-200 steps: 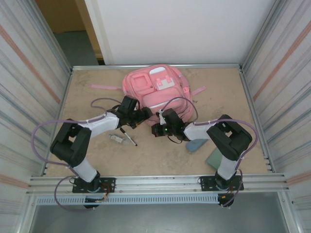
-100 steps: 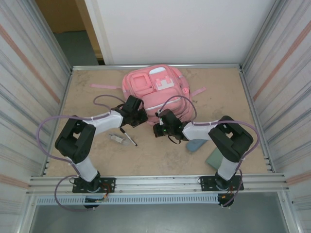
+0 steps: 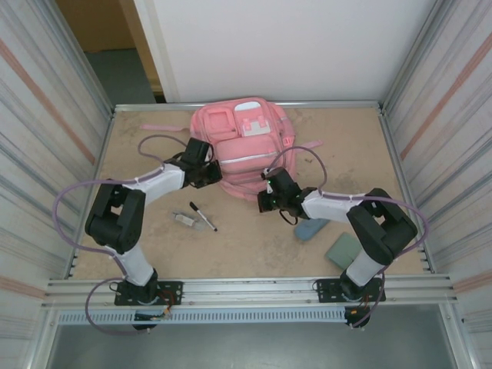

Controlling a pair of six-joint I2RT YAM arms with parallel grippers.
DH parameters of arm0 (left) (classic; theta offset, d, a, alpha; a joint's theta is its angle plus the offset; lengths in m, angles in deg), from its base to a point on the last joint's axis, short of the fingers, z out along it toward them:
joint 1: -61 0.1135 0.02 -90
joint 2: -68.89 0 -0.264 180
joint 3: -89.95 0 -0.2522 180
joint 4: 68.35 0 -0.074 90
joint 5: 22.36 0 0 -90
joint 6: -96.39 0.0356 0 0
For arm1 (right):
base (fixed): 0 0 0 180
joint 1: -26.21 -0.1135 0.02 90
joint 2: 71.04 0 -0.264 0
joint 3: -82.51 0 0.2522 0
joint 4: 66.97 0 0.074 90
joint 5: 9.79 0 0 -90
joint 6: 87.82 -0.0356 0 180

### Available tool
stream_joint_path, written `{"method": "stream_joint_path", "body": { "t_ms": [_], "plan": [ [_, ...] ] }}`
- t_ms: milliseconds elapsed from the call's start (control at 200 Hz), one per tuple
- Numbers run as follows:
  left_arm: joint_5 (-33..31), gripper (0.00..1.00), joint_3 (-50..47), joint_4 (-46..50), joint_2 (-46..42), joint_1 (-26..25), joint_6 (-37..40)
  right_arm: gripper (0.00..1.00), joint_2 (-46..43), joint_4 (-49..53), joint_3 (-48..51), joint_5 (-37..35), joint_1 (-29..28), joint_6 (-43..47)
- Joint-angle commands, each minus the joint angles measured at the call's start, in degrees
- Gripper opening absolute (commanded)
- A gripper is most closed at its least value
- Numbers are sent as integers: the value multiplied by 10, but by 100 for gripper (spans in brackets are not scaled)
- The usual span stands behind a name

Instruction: Pack the student bag

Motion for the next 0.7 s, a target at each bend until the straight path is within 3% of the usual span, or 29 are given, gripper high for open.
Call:
{"method": "stream_joint_path", "body": {
  "t_ms": [0, 130, 316, 511, 697],
  "plan": [
    [-62, 0, 43, 37, 6, 39, 62, 0, 1, 188, -2, -20, 37, -4],
    [-71, 0, 75, 62, 17, 52, 84, 0, 9, 243, -42, 9, 52, 31],
    [-5, 0, 123, 84, 48, 100, 92, 0, 26, 296, -77, 41, 85, 74],
    [20, 3, 196, 87, 98, 105, 124, 0, 71, 331, -137, 100, 90, 115],
    [11, 44, 151, 61, 58, 105, 94, 0, 85, 266, -164, 224, 66, 32]
  ]
}}
